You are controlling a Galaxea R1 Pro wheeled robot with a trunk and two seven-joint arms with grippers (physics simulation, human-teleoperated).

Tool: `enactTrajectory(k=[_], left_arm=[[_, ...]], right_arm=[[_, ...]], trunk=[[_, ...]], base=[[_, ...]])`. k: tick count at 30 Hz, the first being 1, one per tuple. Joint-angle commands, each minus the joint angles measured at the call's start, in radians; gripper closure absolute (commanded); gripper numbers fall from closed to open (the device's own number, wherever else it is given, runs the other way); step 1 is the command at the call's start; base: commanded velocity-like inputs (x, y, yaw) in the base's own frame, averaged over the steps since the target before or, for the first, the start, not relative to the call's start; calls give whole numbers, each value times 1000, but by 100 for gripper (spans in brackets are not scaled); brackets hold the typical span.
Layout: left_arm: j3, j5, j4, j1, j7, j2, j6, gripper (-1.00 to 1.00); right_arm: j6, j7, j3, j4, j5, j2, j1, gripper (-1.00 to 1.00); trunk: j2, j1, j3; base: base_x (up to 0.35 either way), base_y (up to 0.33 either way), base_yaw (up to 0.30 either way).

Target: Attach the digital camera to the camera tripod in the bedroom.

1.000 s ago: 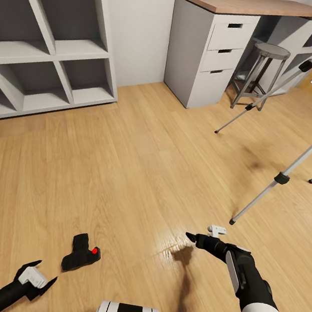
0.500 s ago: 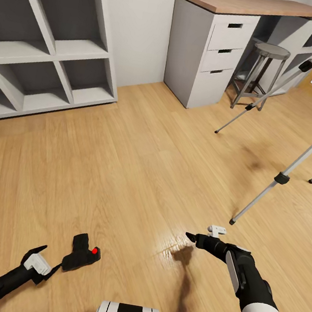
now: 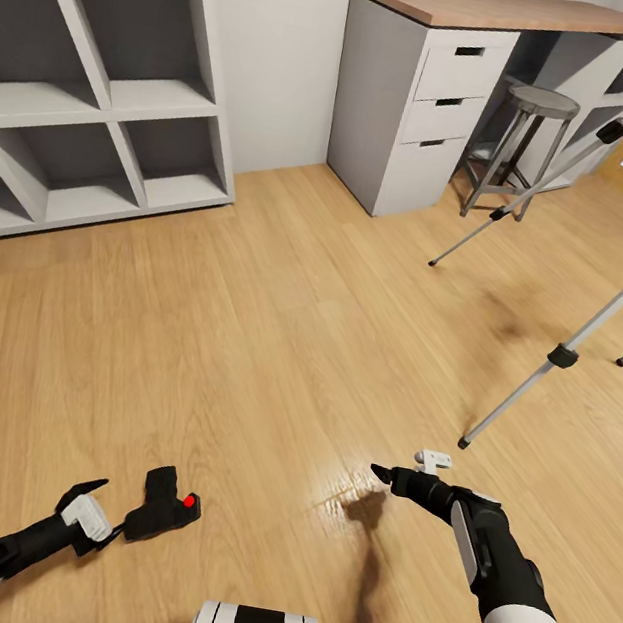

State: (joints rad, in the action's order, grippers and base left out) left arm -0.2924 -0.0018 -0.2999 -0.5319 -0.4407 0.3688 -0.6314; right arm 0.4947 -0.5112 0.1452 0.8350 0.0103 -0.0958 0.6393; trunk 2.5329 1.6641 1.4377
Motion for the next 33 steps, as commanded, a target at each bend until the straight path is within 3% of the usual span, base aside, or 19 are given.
enactTrajectory(k=[1,3,9,21,33], left_arm=[[-1,-7,-4,0,-3,0,2,-100],[-1,-41,-18,0,-4,2,16,-100],[-1,-81,-22,0,-11,16,20,-100],[-1,-104,-20,0,-58,42,21,-100],[0,-238,-19,0,-68,34,22,-100]], right_arm=[[7,-4,3,1,1,0,0,-100],[7,-4,3,1,2,-1,0,-100],[7,-4,3,1,2,-1,0,-100],[7,-4,3,1,1,-1,0,-100],[7,-4,3,1,1,-1,0,-100]], trunk=[[0,0,1],[0,0,1],[0,0,1],[0,0,1],[0,0,1]], base=[[0,0,0],[0,0,0],[0,0,0],[0,0,0],[0,0,0]])
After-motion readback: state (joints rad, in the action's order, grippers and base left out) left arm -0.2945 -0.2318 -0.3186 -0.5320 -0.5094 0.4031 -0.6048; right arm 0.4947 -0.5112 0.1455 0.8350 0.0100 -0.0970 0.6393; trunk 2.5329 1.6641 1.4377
